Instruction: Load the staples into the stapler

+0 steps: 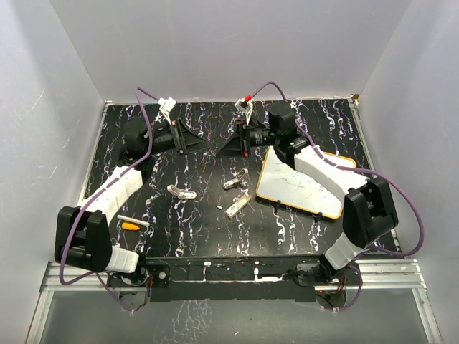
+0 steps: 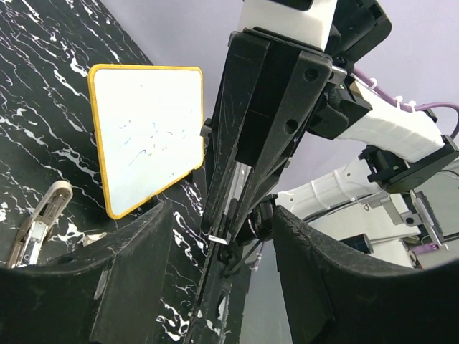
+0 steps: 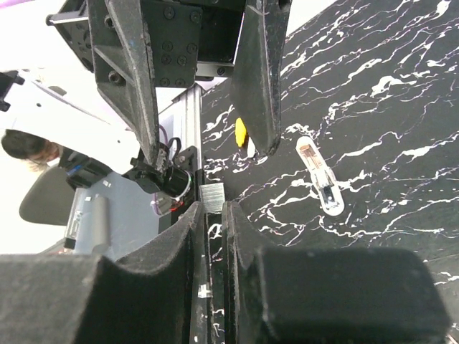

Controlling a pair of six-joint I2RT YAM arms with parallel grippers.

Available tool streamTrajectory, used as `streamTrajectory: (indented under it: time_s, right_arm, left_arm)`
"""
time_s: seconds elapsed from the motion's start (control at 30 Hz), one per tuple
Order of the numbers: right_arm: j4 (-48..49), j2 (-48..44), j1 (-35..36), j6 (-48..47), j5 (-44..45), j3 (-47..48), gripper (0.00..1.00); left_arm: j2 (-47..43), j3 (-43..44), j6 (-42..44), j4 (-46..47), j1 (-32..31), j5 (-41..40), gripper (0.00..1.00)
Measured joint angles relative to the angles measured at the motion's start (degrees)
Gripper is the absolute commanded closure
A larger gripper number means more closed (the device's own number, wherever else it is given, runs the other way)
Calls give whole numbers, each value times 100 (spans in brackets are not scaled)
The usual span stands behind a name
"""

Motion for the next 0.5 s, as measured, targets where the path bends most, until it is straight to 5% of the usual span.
streamTrajectory:
  time_s: [0.5]
  right_arm:
    - [553, 142, 0, 699, -61, 4, 87]
  left_arm:
    - [0, -278, -544, 479, 0, -33, 52]
